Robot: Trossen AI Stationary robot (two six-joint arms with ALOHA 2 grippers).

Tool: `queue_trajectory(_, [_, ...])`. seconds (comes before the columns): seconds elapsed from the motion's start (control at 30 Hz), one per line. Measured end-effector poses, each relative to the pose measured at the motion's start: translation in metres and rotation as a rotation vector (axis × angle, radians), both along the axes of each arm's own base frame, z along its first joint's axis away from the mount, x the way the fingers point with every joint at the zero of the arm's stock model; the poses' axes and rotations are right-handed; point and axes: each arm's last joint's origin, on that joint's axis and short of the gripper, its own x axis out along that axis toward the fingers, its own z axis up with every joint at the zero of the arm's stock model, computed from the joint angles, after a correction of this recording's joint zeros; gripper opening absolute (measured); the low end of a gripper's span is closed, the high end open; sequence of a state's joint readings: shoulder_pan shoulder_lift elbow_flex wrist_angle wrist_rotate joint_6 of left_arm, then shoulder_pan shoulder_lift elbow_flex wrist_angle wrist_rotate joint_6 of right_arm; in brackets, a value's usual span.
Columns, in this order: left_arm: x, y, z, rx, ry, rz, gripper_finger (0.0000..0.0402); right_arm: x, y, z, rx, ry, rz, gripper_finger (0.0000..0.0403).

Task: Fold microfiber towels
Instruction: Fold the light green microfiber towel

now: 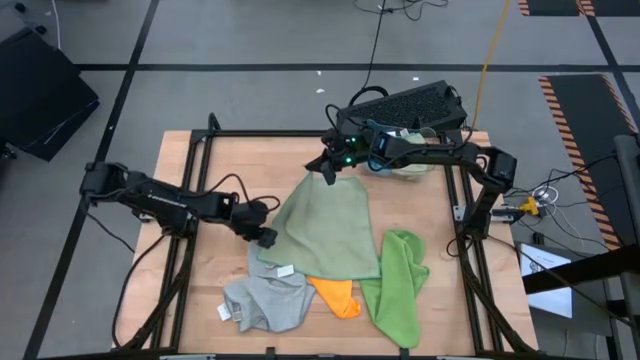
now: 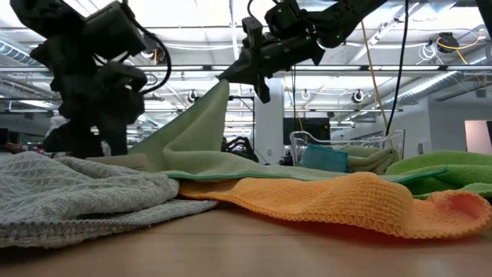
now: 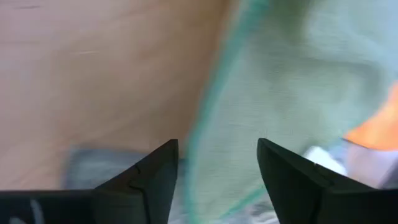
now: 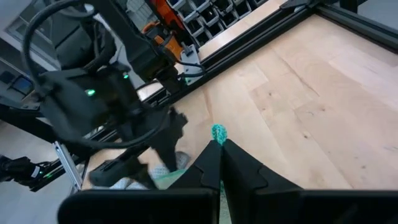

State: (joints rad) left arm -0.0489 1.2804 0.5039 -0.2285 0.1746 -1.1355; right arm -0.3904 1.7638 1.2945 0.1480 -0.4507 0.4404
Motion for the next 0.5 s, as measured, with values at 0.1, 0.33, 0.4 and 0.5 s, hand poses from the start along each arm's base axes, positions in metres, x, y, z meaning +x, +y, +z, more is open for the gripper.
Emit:
queue_trajectory(0.1, [0.005,-0.006,0.001,0.024,-0.065,-0.013,0.0195,-0.001,-0.003,0.0,-0.001,-0.003,-0.009,0.0])
queue_trajectory(0.33, [0.006,-0.014,0.0,-0.005,-0.059,0.011,0.0134,-0.004,-0.011,0.001,0.001,-0.005,-0.031,0.0])
queue_trajectory(0.4, [0.007,-0.018,0.001,-0.016,-0.07,0.006,0.0118,-0.005,-0.013,0.001,0.002,-0.005,-0.037,0.0])
queue_trajectory(0.5, [0.006,-0.023,0.001,-0.025,-0.069,-0.003,0.0101,-0.007,-0.017,0.001,0.0,-0.006,-0.047,0.0])
